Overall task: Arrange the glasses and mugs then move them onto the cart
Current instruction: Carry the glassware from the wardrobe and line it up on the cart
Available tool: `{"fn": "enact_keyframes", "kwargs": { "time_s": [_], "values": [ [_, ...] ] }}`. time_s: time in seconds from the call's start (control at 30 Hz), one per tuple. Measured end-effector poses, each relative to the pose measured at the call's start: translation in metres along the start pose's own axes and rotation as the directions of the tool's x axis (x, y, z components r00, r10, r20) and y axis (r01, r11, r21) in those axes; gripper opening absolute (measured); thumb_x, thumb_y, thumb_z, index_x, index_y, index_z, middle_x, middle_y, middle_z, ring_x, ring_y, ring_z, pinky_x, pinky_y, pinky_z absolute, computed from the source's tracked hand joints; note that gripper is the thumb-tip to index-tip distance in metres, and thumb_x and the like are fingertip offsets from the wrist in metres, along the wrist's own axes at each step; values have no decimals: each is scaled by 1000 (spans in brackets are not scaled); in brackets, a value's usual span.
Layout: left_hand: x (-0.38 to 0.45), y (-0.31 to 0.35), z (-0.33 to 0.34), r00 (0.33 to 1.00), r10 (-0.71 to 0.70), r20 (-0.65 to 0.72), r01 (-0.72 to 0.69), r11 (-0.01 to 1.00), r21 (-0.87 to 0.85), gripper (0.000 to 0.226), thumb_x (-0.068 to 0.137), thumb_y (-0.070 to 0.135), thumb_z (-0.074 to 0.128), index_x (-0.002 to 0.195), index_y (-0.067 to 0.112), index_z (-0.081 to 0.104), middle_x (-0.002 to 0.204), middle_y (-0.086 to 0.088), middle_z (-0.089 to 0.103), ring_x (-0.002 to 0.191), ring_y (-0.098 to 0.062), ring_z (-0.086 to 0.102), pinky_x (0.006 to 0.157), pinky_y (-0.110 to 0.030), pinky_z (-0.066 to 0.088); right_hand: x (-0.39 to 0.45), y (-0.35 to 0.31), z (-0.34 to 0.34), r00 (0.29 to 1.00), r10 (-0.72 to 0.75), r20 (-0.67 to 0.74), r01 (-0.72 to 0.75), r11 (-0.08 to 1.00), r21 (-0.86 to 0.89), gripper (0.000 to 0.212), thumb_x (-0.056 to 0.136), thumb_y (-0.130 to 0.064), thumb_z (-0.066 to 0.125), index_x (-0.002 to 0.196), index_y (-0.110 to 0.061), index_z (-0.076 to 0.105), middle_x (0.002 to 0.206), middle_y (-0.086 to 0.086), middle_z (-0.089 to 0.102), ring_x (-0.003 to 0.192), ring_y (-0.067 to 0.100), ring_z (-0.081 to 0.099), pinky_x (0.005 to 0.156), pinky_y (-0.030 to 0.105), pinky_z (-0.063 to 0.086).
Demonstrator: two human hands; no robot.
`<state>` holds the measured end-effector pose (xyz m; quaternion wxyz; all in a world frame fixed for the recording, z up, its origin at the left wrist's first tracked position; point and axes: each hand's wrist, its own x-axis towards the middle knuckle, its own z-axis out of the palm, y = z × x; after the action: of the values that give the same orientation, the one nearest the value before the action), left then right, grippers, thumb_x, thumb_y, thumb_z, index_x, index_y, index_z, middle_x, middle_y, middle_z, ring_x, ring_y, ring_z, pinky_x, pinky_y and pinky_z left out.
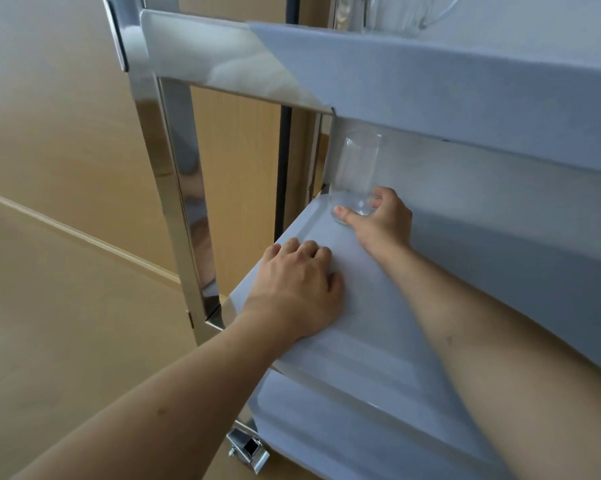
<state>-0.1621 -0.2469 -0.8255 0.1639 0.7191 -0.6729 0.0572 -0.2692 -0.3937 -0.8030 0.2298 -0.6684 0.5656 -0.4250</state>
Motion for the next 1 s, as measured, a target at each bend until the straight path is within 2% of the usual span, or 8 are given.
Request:
{"fn": "enact_keyframes", "kwargs": {
  "time_s": [0.3,0.63,0.77,0.87,1.0],
  "values": [
    [-3,3,2,999,2,-39,-2,1000,-2,26,97,44,28,85,23,40,92,2,55,92,-22,49,95,-41,41,25,-3,12,1000,-3,-8,3,999,-50,72,73,-51,84,129,-16,57,128,4,65,118,27,61,96,34,49],
    [-1,4,2,999,-1,-43,1,1000,1,24,96,44,30,85,23,38,95,1,56,97,-23,50,97,-41,39,34,0,22,1000,1,-6,-1,995,-104,72,77,-56,77,134,-22,50,135,2,62,126,29,56,102,40,47],
    [0,3,2,999,-3,-39,3,1000,-1,26,95,45,28,87,24,40,97,2,56,99,-22,50,99,-41,39,34,1,20,999,32,13,-30,991,-127,69,77,-57,78,128,-18,53,130,4,64,123,31,58,100,42,48],
    [0,3,3,1000,-6,-31,5,1000,-8,26,93,45,24,89,24,40,99,3,56,102,-22,50,100,-40,39,31,-2,16,998,57,40,-50,987,-156,71,78,-52,79,130,-13,52,132,8,63,124,33,57,100,41,48],
    [0,2,3,1000,-7,-20,7,1000,-4,25,92,45,23,90,25,37,102,3,57,105,-21,50,101,-40,38,18,-3,6,997,59,58,-43,968,-246,63,81,-41,77,131,-13,51,134,9,61,127,35,50,98,38,45]
  ]
}}
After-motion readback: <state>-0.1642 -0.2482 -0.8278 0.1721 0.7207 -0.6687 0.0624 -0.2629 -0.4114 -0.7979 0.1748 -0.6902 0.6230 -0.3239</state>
